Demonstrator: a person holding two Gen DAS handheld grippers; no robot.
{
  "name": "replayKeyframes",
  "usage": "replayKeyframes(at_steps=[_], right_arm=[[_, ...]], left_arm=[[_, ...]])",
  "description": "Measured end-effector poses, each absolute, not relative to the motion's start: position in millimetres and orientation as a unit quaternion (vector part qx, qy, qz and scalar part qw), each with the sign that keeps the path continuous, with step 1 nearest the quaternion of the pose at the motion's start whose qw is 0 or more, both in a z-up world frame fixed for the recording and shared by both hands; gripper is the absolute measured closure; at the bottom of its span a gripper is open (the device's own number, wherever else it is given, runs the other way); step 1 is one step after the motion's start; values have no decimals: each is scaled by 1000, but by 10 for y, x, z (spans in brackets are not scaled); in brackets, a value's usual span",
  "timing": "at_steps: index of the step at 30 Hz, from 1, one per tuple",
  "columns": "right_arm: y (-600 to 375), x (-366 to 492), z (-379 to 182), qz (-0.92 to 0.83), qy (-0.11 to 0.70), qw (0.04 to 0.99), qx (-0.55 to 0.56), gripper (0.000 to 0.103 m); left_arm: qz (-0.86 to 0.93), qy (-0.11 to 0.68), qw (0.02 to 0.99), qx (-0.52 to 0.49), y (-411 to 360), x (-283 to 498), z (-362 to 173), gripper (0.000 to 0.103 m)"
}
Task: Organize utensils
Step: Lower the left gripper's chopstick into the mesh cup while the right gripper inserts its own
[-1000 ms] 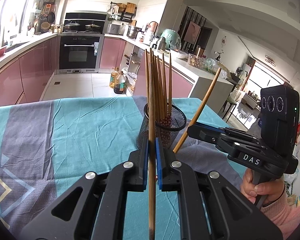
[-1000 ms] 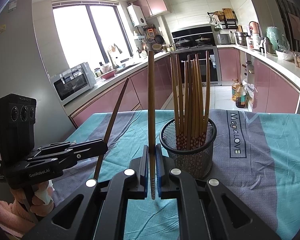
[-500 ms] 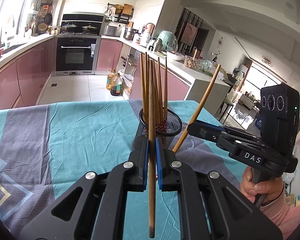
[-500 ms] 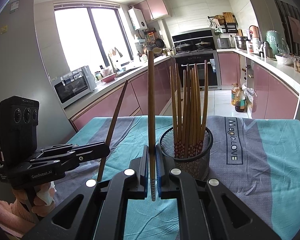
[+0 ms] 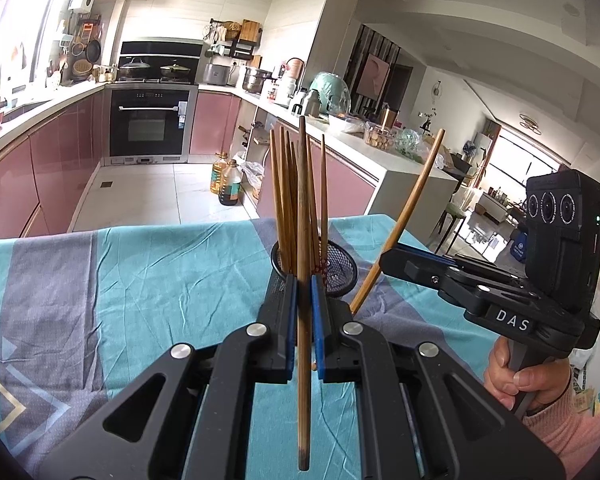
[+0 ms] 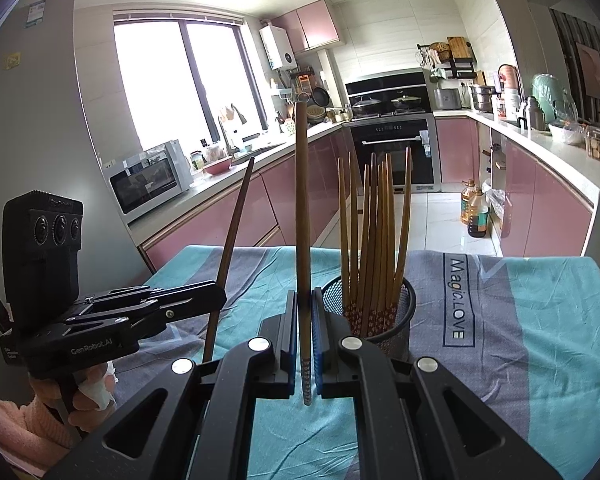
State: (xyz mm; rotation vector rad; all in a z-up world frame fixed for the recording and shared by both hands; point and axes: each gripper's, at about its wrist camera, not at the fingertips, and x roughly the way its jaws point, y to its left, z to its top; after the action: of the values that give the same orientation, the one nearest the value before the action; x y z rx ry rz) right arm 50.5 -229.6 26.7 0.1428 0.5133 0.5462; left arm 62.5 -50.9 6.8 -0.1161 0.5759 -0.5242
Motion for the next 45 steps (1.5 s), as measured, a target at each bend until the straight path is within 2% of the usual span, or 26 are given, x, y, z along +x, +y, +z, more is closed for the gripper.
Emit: replayKeyframes(at_steps=[45], right_arm=[[-2373,675,719,262,196,944,51,97]], left_arm=[[-254,197,945,-57,-796,894,608,95]])
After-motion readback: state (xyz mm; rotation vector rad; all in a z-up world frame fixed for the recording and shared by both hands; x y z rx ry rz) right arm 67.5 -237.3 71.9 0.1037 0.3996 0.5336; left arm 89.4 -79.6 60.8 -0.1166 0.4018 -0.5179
